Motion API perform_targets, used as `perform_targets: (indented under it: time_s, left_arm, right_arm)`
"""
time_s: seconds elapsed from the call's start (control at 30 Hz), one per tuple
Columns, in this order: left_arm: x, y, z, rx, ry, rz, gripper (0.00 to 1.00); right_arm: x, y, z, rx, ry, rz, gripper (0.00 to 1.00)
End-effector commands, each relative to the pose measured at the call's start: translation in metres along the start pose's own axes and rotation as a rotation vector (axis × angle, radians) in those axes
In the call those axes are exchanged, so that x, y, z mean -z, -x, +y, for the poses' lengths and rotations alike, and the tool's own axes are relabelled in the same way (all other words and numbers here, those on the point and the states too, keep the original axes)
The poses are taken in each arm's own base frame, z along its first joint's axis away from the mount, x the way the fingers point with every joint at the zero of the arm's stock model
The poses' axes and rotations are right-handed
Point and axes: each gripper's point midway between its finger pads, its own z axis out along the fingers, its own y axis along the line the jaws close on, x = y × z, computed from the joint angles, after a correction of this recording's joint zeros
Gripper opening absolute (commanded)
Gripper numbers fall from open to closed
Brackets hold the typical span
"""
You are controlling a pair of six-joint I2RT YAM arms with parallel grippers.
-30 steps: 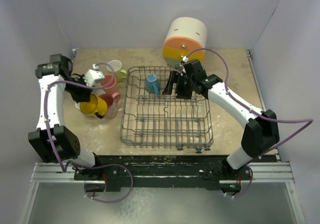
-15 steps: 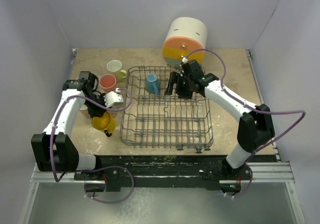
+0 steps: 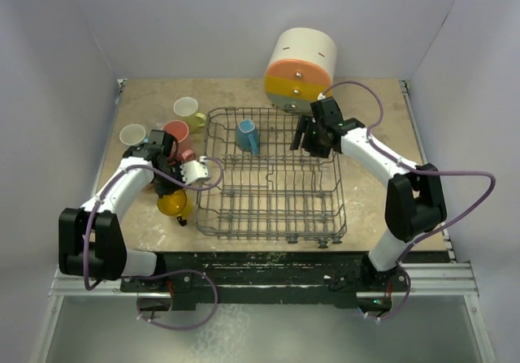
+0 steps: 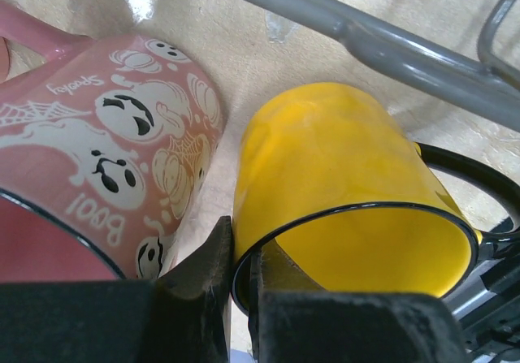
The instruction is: Unload the cups from the dish rack
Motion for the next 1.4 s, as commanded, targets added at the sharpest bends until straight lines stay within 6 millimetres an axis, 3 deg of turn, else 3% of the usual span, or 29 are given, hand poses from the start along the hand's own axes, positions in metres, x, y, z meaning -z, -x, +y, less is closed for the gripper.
perform_targets:
  time_s: [0.0, 0.07, 0.2, 0.37, 0.5, 0.73, 0.93, 1.17, 1.37]
  left_arm:
    - [0.001, 0.004, 0.02, 0.003, 0.102, 0.0, 0.0]
    - [0.001, 0.002, 0.024, 0.005, 0.113, 0.016, 0.03]
    - [0.013, 0.006, 0.03, 0.038, 0.115, 0.025, 0.32]
    - [0.053, 0.029, 0.022, 0.084, 0.082, -0.072, 0.51]
    - [0.088, 0.047, 0.008, 0.061, 0.053, -0.171, 0.63]
    - [0.14, 0.088, 0.004, 0.064, 0.056, -0.372, 0.71]
    - [0.16, 0.114, 0.019, 0.115, 0.096, -0.486, 0.72]
    - [0.165, 0.116, 0.02, 0.12, 0.122, -0.507, 0.71]
    - [0.171, 0.117, 0.021, 0.126, 0.147, -0.525, 0.71]
  right_arm:
    - [-0.001, 0.019, 0.009, 0.075, -0.021, -0.108, 0.71]
    - [-0.003, 0.025, 0.02, 0.117, -0.014, -0.137, 0.7]
    - [-0.007, 0.031, 0.061, 0.27, 0.029, -0.184, 0.7]
    - [-0.019, 0.031, 0.106, 0.418, 0.06, -0.173, 0.68]
    - [-0.036, 0.038, 0.12, 0.443, 0.067, -0.17, 0.63]
    - [-0.068, 0.029, 0.128, 0.515, 0.062, -0.125, 0.55]
    - [-0.081, 0.017, 0.133, 0.542, 0.061, -0.112, 0.53]
    - [-0.05, 0.03, 0.119, 0.46, -0.012, -0.192, 0.52]
    - [-0.026, 0.038, 0.137, 0.427, 0.048, -0.259, 0.51]
